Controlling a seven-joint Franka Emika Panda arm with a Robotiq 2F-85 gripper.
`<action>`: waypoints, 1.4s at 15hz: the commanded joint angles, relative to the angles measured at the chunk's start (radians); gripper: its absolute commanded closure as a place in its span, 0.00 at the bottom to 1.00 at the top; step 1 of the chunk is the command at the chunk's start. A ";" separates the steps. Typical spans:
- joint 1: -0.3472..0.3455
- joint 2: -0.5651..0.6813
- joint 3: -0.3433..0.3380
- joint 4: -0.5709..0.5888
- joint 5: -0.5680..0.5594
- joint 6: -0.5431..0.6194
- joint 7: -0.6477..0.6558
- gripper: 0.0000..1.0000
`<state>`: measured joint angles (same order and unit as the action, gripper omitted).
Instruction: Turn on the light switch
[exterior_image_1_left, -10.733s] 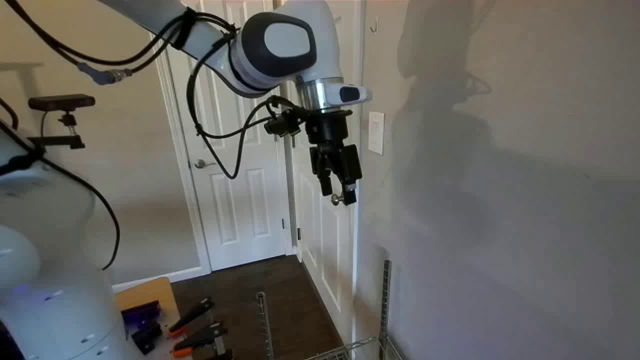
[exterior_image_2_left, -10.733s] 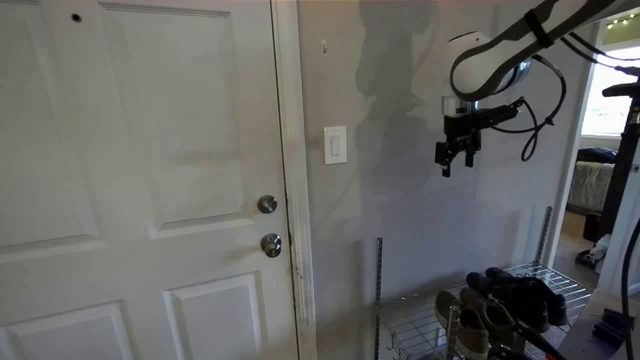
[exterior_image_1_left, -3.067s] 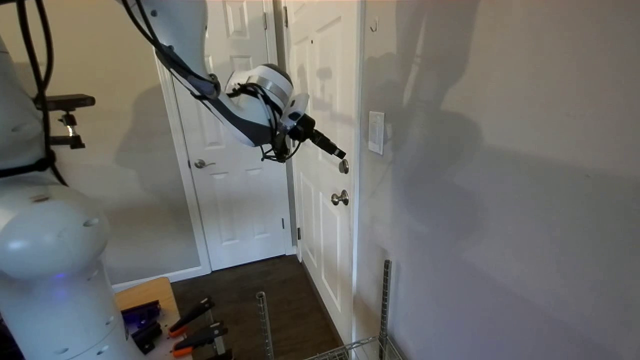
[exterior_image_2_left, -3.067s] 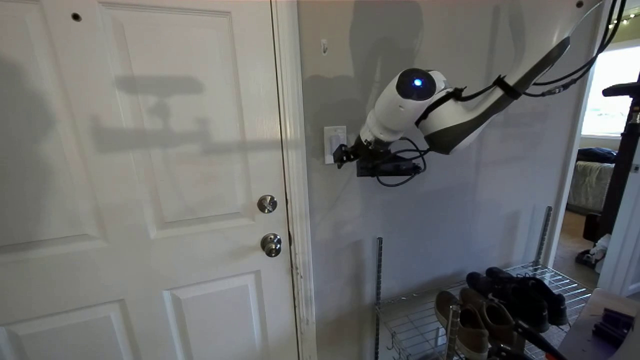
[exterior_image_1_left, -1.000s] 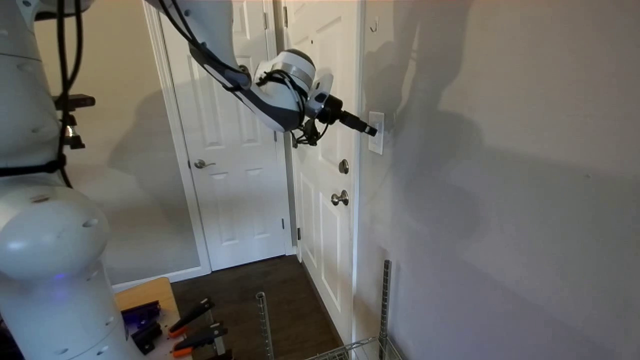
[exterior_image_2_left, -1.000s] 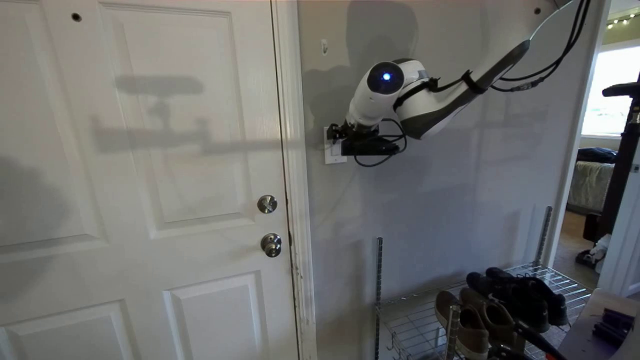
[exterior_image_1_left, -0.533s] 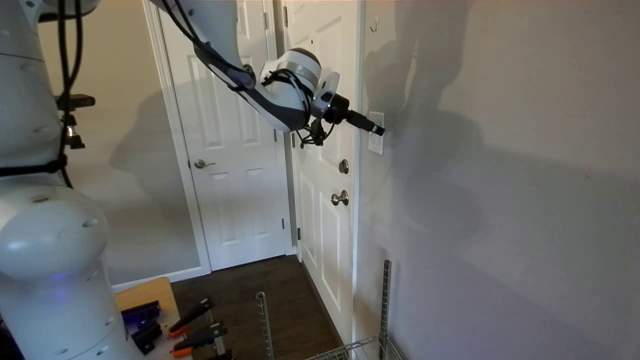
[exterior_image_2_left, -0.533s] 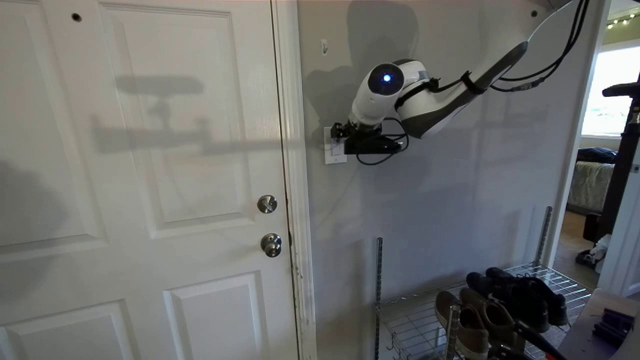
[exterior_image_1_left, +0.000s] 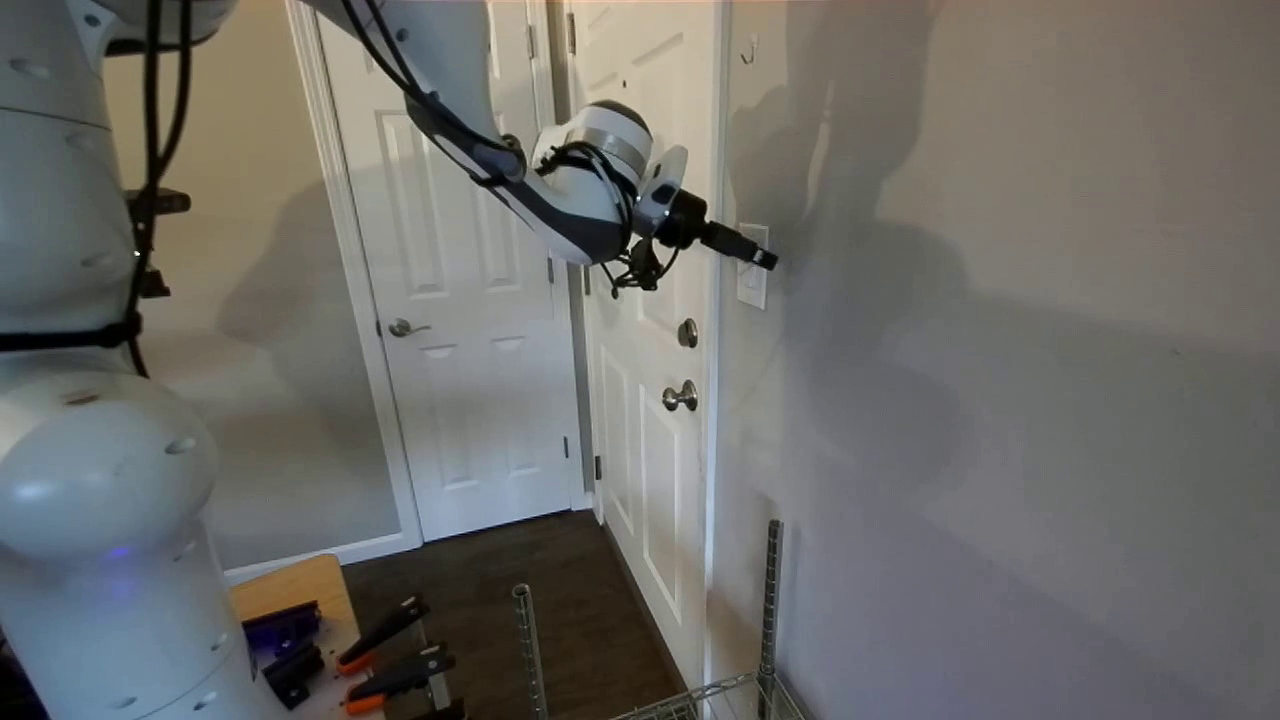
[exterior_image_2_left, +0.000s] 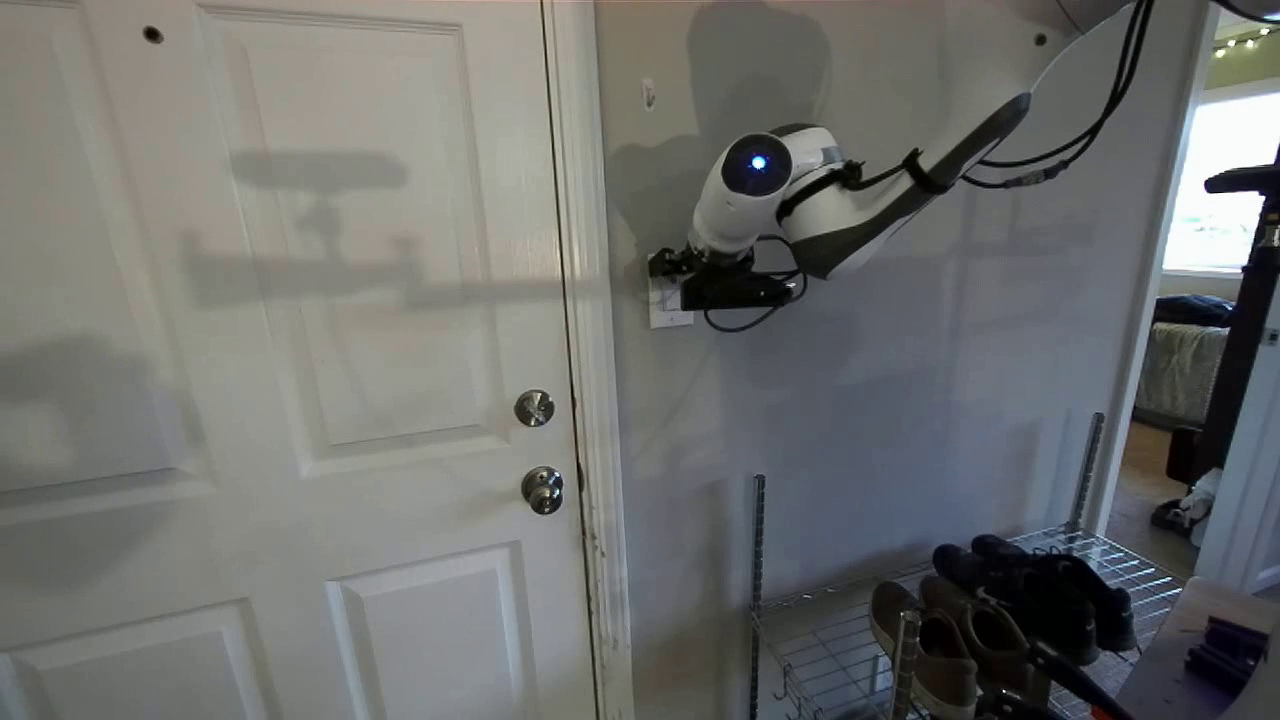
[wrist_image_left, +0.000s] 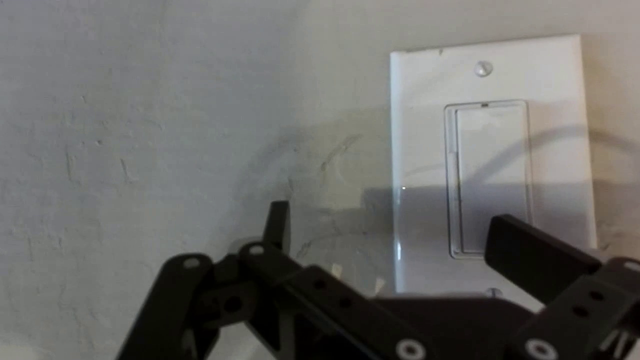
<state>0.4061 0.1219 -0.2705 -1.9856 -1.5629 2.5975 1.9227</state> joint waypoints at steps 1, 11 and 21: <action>-0.014 0.072 -0.010 0.100 0.025 0.015 -0.045 0.00; -0.176 -0.240 0.209 -0.290 0.489 0.037 -0.318 0.00; -0.220 -0.592 0.407 -0.560 1.113 -0.058 -0.653 0.00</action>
<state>0.2123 -0.3359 0.0866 -2.4589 -0.5814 2.5851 1.3461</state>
